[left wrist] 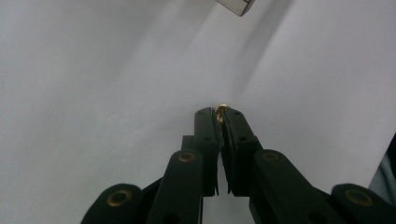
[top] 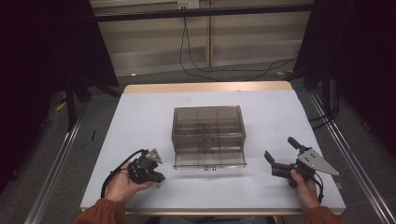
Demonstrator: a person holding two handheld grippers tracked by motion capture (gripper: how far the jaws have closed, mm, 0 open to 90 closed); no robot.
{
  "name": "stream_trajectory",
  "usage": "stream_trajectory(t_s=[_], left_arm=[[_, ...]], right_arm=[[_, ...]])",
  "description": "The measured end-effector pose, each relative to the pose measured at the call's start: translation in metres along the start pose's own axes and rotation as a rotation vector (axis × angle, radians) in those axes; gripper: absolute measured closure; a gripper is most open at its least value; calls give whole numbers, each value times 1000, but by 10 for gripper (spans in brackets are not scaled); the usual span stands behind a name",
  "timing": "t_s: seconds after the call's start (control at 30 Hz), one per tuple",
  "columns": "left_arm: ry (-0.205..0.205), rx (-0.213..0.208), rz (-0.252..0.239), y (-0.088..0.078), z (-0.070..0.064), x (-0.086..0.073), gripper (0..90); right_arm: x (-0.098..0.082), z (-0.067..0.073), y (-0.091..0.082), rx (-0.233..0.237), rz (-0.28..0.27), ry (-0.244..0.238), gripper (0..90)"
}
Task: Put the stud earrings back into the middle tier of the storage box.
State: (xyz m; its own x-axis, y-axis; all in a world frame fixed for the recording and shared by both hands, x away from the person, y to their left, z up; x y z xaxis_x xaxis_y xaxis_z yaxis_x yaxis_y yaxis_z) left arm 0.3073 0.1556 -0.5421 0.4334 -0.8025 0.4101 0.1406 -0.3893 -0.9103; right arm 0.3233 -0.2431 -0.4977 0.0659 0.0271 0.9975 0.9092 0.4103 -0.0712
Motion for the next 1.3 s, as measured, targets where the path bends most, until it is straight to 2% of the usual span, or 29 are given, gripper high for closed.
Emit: stream_trajectory(t_s=[0.03,0.07,0.1,0.13,0.17,0.2,0.27,0.3,0.37,0.43,0.47,0.5,0.57,0.6,0.73,0.83,0.93,1.1,1.17,1.3], left_arm=[[0,0,0,0,0,0,857],[-20,8,-12,0,1,0,857],[-61,-2,-48,-1,0,0,857],[-36,-8,-40,-4,2,-3,857],[-67,-12,-73,-4,1,-2,857],[-67,-9,-80,-6,2,-4,858],[-95,0,-118,-10,5,-5,858],[-95,0,-118,-10,5,-5,858],[-129,3,-178,-16,8,-4,858],[-135,0,-217,-22,10,-3,858],[-152,-3,-270,-28,10,1,858],[-152,-3,-270,-28,10,1,859],[-159,7,-310,-33,11,5,859],[-166,-12,-333,-36,8,8,859],[-165,-11,-357,-40,6,12,859],[-168,15,-396,-46,6,19,859],[-169,14,-427,-49,3,25,859],[-147,21,-449,-53,0,36,859],[-139,27,-469,-56,-1,45,859],[-129,18,-480,-59,-2,53,858]], right_arm=[[0,0,0,0,0,0,0],[0,0,0,-1,0,0,0],[0,0,0,0,0,0,0],[0,0,0,2,-2,0,0],[0,0,0,2,-2,-1,0],[0,0,0,2,-2,-1,0],[0,0,0,3,-3,-3,0],[0,0,0,3,-3,-3,0],[0,0,0,2,-3,-3,0],[0,0,0,2,-2,-3,0],[0,0,0,2,-1,-1,0],[0,0,0,2,-1,-1,0],[0,0,0,2,-1,-1,0],[0,0,0,1,-1,0,0],[0,0,0,1,-1,0,0],[0,0,0,2,-1,0,0],[0,0,0,-1,0,1,0],[0,0,0,0,1,1,0],[0,0,0,0,0,1,0],[0,0,0,1,-1,0,0]])
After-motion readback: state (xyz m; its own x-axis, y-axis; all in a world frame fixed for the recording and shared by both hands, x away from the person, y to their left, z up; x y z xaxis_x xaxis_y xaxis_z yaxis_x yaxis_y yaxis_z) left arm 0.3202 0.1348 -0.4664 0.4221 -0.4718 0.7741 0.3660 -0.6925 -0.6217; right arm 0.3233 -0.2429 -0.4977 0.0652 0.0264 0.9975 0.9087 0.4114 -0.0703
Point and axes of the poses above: each handheld gripper's, and its own axes: y roughly forward along the jaws, x roughly out of its top, z roughly to its left, the point moved 10 cm from there along y, roughly forward along the jaws, and after that the axes turned 2 degrees about x, right-handed, at the moved point
